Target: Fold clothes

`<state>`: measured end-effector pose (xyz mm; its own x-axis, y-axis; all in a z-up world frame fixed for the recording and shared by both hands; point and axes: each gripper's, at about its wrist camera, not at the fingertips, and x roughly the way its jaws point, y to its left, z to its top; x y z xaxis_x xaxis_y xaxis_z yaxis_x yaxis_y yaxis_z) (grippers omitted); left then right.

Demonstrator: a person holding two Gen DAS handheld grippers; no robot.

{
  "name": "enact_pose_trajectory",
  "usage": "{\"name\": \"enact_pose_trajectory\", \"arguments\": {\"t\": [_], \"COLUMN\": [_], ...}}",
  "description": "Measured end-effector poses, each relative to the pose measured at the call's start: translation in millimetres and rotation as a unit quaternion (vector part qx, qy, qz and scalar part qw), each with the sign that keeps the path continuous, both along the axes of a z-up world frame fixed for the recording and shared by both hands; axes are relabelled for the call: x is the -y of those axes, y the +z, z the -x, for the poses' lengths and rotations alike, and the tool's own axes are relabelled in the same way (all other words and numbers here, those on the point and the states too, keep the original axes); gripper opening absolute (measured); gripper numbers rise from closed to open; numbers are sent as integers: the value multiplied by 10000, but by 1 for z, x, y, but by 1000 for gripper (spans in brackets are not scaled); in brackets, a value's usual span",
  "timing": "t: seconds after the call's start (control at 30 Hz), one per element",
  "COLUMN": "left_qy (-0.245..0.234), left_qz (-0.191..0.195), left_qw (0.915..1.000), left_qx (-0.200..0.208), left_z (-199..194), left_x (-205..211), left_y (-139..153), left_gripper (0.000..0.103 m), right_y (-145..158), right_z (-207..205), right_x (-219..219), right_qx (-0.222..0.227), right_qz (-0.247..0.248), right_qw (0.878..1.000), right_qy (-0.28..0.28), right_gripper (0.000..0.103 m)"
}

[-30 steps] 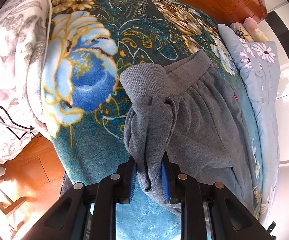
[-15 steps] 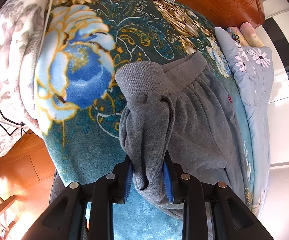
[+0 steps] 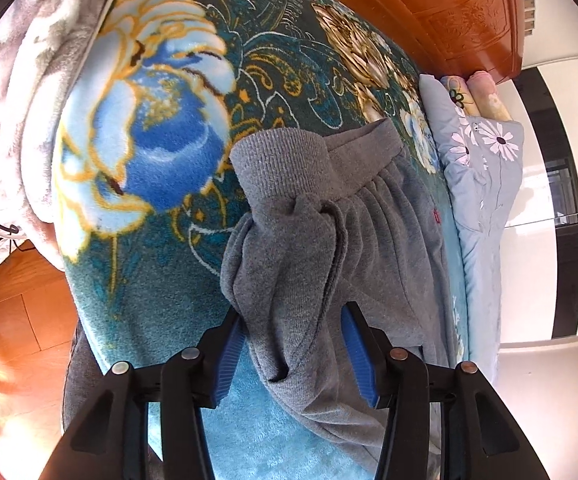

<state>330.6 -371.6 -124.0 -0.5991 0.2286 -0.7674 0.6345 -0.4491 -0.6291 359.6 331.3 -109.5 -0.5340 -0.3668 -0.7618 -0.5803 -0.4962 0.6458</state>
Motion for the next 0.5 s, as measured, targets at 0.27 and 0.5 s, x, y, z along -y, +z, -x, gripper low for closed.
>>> {"name": "enact_pose_trajectory", "arguments": {"t": [0.27, 0.5], "left_qy": [10, -34], "left_qz": [551, 84], "left_qw": [9984, 9999], "left_qx": [141, 103], "left_z": [-20, -12], "left_x": [5, 6], "left_y": [33, 61], "left_gripper": [16, 16], "right_y": [47, 105], "right_z": [13, -16], "right_x": [12, 18], "right_qx": [-188, -628], "right_qz": [-656, -1117], "right_qw": [9977, 9907], "right_qy": [52, 456], "right_gripper": [3, 3]}}
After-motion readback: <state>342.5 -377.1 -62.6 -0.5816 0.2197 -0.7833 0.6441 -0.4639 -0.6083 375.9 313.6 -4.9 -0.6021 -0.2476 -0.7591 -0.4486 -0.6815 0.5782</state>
